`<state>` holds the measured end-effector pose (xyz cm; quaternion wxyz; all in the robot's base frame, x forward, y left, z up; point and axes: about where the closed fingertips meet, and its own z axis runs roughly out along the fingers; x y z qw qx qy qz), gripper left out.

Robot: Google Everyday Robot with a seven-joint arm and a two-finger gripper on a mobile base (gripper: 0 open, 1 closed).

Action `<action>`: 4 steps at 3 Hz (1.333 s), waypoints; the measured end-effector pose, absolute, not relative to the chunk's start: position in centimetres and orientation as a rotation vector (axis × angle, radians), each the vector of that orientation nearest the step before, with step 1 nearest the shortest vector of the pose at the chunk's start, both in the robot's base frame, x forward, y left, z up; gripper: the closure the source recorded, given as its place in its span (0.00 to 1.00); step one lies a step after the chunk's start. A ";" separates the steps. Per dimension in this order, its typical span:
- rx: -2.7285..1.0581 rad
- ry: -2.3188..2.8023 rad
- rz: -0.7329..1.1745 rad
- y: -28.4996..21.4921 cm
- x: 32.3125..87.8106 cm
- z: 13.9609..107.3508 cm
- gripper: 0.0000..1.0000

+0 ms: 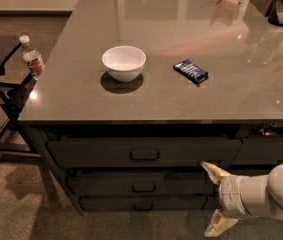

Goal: Open middle drawer

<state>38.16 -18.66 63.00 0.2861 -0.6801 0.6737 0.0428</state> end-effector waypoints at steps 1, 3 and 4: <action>-1.720 1.826 0.196 -20.0 40.1 57.8 0.00; -1.723 1.849 0.198 -19.7 40.6 56.9 0.00; -1.730 1.871 0.201 -19.0 41.8 54.7 0.00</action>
Offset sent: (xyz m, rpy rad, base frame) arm 0.0169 -0.0121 -0.0337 0.0585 0.0012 -0.0335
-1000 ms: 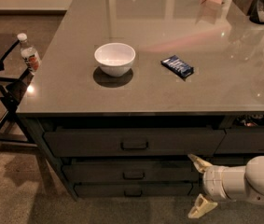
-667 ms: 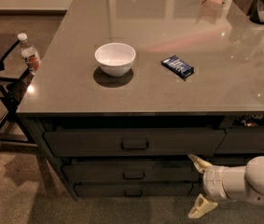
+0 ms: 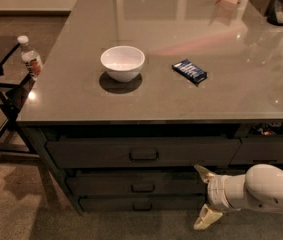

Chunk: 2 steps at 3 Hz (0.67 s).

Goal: Open middle drawer

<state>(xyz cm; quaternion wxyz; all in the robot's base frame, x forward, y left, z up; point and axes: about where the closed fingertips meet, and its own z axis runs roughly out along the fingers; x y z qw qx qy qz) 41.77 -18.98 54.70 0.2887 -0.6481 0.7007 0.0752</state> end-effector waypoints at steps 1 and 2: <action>-1.732 1.897 0.198 -18.4 43.0 52.5 0.00; -1.740 1.919 0.214 -17.9 43.8 50.2 0.00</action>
Offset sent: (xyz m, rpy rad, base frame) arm 0.0297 0.0145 -0.0732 -0.0309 0.0708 -0.0174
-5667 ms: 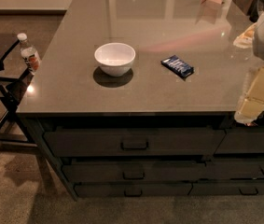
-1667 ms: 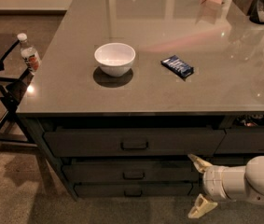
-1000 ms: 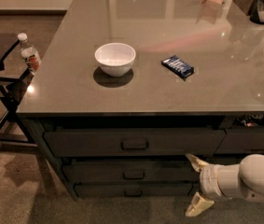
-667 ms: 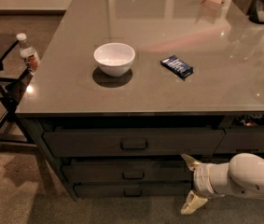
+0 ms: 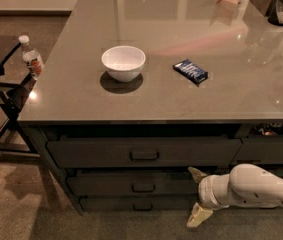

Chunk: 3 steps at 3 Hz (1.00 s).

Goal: Open middle drawer

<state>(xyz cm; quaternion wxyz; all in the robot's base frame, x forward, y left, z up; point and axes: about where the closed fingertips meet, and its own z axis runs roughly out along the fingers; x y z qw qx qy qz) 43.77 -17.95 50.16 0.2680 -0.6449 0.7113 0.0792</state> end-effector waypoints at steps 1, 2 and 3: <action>-1.738 1.935 0.244 -17.2 44.9 47.0 0.00; -1.730 1.929 0.247 -16.9 45.5 46.3 0.00; -1.708 1.906 0.253 -16.4 46.4 45.8 0.00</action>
Offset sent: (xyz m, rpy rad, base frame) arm 0.0185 0.0087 -0.0464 0.0123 0.0348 -0.0083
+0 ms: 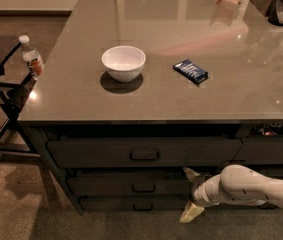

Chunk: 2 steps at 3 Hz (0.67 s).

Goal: Open middle drawer

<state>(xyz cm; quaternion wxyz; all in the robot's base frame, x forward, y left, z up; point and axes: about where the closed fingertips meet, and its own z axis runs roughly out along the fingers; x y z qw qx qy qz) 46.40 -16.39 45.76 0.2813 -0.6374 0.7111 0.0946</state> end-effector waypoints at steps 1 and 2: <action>-1.685 1.887 0.254 -16.0 47.5 45.3 0.00; -1.672 1.891 0.256 -15.9 48.0 44.2 0.00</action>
Offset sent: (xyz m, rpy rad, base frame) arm 0.0234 0.0042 -0.0264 0.0328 -0.0215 -0.0312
